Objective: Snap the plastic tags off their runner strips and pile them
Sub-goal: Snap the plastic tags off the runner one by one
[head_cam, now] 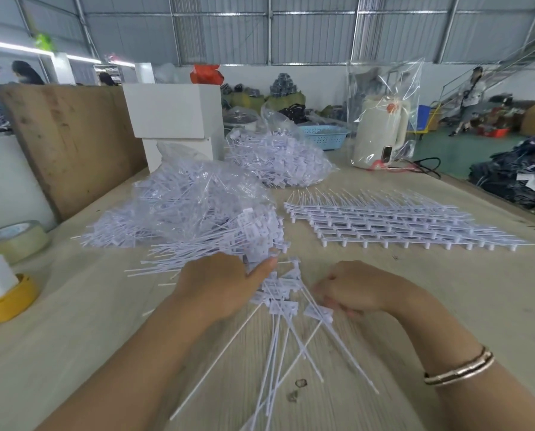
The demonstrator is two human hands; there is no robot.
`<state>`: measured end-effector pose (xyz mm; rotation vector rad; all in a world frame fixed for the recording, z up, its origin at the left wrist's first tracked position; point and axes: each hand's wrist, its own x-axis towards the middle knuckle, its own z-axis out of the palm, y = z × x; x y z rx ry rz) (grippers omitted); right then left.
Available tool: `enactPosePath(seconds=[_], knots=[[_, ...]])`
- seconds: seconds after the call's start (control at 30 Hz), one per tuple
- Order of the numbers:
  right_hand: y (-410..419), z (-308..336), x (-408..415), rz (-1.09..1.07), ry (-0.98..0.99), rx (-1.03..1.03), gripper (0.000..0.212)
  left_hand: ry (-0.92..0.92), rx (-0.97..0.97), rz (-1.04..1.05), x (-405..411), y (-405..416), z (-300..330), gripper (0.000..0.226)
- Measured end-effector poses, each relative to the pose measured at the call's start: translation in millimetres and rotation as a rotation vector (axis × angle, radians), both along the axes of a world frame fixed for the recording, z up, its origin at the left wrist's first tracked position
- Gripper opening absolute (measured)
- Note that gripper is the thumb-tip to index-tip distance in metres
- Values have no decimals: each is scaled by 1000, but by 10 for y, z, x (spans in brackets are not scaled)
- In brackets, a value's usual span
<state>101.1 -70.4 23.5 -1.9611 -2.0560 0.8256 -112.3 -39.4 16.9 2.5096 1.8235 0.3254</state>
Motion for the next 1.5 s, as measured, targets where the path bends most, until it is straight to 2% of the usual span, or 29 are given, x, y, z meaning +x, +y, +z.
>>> enactPosePath(seconds=[0.1,0.27,0.4,0.5,0.6,0.67,0.77,0.87,1.0,1.13,1.23,1.27,1.33,1.4,1.43,1.5], knots=[[-24,17,-1,20,-18,-74,28,47,-150,-53,66,-79,-33,92],[16,-107,-167,71,45,12,35,88,-79,-116,173,-58,-203,58],[54,-160,-200,30,250,8,27,13,-84,-114,141,15,-252,31],[47,-172,-212,38,291,30,25,-60,-95,-110,168,43,-264,23],[22,-174,-245,98,241,76,21,-168,-130,-80,190,43,-256,44],[-1,-154,-257,131,214,82,23,-138,-125,-85,182,28,-260,55],[-3,-110,-240,152,246,20,21,-110,-160,-120,155,25,-260,43],[-5,-63,-163,145,252,-26,12,-156,-291,-175,114,67,-221,32],[-1,-35,-82,180,116,5,26,-270,-426,-206,14,150,-172,32],[21,-62,-91,226,175,186,10,-315,-454,-249,-12,179,-172,33],[36,-89,-83,270,92,326,16,-300,-462,-248,-19,170,-127,32],[40,-91,-77,275,74,356,18,-293,-467,-235,-6,137,-103,37],[44,-89,-75,276,67,382,17,-264,-472,-192,55,29,-77,67],[50,-97,-77,264,77,392,17,-121,-409,-212,129,-75,-85,92],[56,-107,-78,254,76,398,17,-48,-381,-253,146,-105,-96,96],[72,-124,-69,244,53,417,15,-19,-413,-335,122,-101,-71,96]])
